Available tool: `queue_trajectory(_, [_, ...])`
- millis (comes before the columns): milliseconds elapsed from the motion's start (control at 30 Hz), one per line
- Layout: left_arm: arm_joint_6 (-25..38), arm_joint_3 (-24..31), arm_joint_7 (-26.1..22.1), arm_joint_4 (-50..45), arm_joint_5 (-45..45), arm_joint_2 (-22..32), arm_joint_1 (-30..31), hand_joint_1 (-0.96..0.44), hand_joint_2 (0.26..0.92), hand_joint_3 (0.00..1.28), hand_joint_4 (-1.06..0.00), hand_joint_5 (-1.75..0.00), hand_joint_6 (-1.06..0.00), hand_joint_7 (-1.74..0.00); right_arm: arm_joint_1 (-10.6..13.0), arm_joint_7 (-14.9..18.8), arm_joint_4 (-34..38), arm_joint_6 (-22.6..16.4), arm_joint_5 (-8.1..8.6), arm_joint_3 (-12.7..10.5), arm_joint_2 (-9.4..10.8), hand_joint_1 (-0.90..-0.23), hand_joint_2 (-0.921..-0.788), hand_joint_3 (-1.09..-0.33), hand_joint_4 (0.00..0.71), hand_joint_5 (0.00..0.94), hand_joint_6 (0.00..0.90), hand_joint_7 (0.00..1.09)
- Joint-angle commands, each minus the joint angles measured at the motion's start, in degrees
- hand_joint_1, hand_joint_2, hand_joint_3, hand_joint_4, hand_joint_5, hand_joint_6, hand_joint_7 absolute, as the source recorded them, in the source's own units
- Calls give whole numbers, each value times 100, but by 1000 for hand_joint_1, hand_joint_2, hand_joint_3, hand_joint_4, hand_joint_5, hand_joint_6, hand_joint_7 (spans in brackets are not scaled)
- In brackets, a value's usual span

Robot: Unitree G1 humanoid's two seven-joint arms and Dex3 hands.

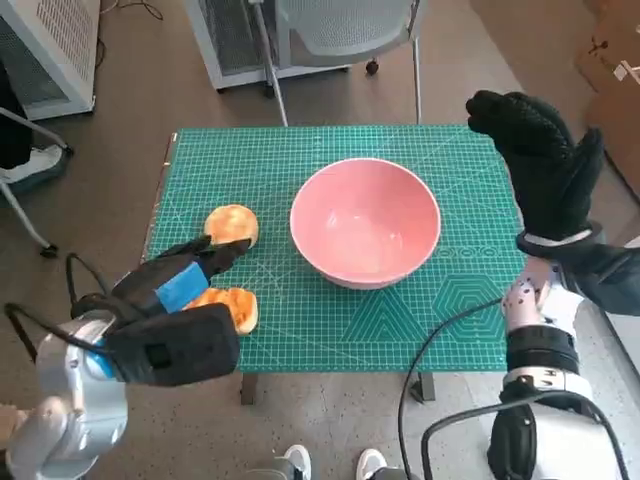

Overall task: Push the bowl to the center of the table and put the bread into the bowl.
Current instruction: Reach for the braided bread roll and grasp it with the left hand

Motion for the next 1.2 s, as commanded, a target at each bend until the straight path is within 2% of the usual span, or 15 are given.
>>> queue_trajectory(33, [-7,-226,-40,238,210,-69,-128,-187,698,4,-145,-7,-274,-5,34,82,105,88,64,-54,-9,-614,-921,-557,292,2,394,5])
queue_trajectory(433, [-173,-754,21,1111,648,-251,-268,-240,705,4,-151,-2,-278,-2,46,101,63,94,83,-97,-34,-611,-921,-562,293,1,395,4])
queue_trajectory(700, [-202,-902,111,1624,1003,-432,-368,-188,707,3,-189,-12,-326,-16,63,117,24,115,97,-116,-33,-610,-921,-564,293,1,395,3])
queue_trajectory(833, [-158,-937,175,1759,1226,-541,-370,-113,712,4,-249,-19,-403,-28,78,122,-3,122,103,-119,-29,-611,-921,-564,293,1,395,3])
queue_trajectory(933, [-150,-939,245,1828,1376,-625,-334,-56,724,9,-364,-51,-491,-43,83,127,-19,134,112,-123,-26,-612,-921,-565,293,1,395,3])
queue_trajectory(967, [-153,-939,277,1850,1424,-647,-315,-33,731,11,-437,-70,-530,-48,85,128,-24,139,116,-125,-24,-612,-921,-565,293,0,395,3])
queue_trajectory(1000, [-157,-936,293,1864,1463,-666,-302,-18,737,11,-493,-143,-563,-44,86,130,-29,143,119,-126,-23,-612,-921,-565,292,0,395,3])
queue_trajectory(1033, [-173,-938,315,1885,1511,-677,-283,5,745,10,-531,-331,-615,-34,89,132,-37,147,121,-127,-19,-611,-921,-566,292,0,395,3])
queue_trajectory(1067, [-186,-938,328,1898,1550,-689,-268,143,771,75,-614,-631,-694,-52,93,134,-44,150,124,-127,-17,-610,-921,-566,292,0,395,2])
queue_trajectory(1100, [-204,-947,345,1913,1604,-689,-249,192,780,98,-644,-738,-723,-59,97,139,-53,157,131,-126,-14,-610,-921,-566,292,0,395,2])
queue_trajectory(1133, [-217,-951,352,1923,1650,-694,-234,123,747,211,-679,-887,-732,-439,101,144,-61,163,138,-123,-13,-609,-921,-566,292,0,395,2])
queue_trajectory(1167, [-241,-959,350,1925,1696,-686,-218,80,672,390,-686,-1025,-721,-729,106,150,-70,169,147,-120,-11,-609,-921,-566,292,0,395,2])
queue_trajectory(1200, [-261,-960,346,1928,1730,-684,-206,64,628,487,-686,-1090,-713,-848,110,154,-77,172,153,-118,-9,-608,-921,-567,292,0,395,2])
